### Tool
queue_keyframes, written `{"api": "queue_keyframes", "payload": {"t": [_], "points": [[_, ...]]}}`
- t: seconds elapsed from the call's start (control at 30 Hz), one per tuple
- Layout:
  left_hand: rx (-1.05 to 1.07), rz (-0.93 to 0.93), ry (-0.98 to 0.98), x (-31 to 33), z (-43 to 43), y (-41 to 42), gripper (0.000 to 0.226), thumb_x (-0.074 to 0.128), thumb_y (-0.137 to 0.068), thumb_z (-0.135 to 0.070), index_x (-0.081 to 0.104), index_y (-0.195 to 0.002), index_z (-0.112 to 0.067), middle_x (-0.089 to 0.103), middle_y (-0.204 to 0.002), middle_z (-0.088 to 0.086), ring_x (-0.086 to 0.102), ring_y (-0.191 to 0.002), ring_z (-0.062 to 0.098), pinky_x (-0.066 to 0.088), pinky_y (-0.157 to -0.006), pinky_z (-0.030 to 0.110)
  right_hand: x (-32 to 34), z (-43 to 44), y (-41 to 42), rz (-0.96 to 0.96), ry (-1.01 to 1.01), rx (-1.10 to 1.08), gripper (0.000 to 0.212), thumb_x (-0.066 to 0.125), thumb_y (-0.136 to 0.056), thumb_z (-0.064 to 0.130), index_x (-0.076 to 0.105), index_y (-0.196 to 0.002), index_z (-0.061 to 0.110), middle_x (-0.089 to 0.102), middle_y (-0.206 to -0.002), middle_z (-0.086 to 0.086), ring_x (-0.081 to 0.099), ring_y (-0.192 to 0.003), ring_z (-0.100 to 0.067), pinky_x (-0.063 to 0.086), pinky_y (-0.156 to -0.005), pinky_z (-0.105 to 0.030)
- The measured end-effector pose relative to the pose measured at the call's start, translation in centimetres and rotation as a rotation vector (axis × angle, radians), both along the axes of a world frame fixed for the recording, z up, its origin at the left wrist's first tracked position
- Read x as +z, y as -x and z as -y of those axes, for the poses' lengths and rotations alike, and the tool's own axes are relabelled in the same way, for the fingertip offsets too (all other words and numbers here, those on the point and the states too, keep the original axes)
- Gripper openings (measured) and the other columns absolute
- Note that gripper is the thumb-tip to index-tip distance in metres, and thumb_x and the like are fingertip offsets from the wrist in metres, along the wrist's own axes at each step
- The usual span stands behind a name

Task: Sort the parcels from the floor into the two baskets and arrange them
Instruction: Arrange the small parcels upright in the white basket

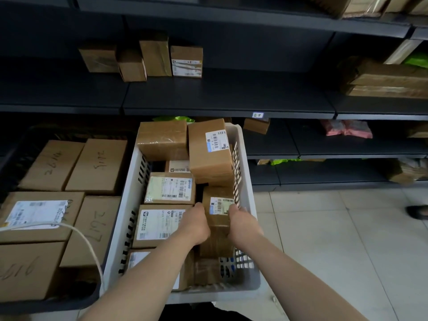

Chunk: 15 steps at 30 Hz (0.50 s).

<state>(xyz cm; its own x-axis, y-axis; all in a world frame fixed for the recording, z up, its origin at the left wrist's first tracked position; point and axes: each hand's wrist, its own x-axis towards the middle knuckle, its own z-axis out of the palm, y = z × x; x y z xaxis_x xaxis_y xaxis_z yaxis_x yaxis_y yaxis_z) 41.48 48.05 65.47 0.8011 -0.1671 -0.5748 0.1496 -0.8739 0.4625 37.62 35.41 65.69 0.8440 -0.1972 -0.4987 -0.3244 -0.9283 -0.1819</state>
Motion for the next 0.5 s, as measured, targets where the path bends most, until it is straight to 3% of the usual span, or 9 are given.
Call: {"api": "queue_keyframes", "payload": {"t": [0.1,0.37,0.5], "points": [[-0.062,-0.016,-0.083,-0.4,0.0,0.1,0.051,0.076,-0.075,-0.009,0.051,-0.120,-0.015,0.054,-0.117,0.007,0.058,-0.104,0.023,0.049,-0.079,0.028,0.1,-0.2,0.4,-0.017,0.036,0.064,0.054,0.060,-0.087,0.000,0.038,-0.135,0.011,0.046,-0.130,-0.016,0.059,-0.111,-0.032,0.056,-0.088,-0.038],[-0.116,0.055,-0.162,-0.9,0.9,-0.5,0.056,0.075,-0.079,-0.011,0.045,-0.127,-0.011,0.043,-0.132,0.012,0.055,-0.111,0.026,0.048,-0.084,0.030,0.5,-0.4,-0.4,-0.003,0.128,0.146,0.051,0.061,-0.087,-0.002,0.041,-0.133,0.004,0.047,-0.130,-0.019,0.055,-0.116,-0.031,0.053,-0.093,-0.037],[-0.248,0.143,-0.251,-1.5,0.8,-0.3,0.051,0.078,-0.077,-0.018,0.050,-0.120,-0.013,0.048,-0.124,0.010,0.057,-0.106,0.024,0.048,-0.081,0.030,-0.1,-0.8,-0.4,-0.056,0.168,0.178,0.050,0.061,-0.088,-0.001,0.042,-0.134,0.000,0.045,-0.134,-0.024,0.056,-0.118,-0.033,0.052,-0.095,-0.038]]}}
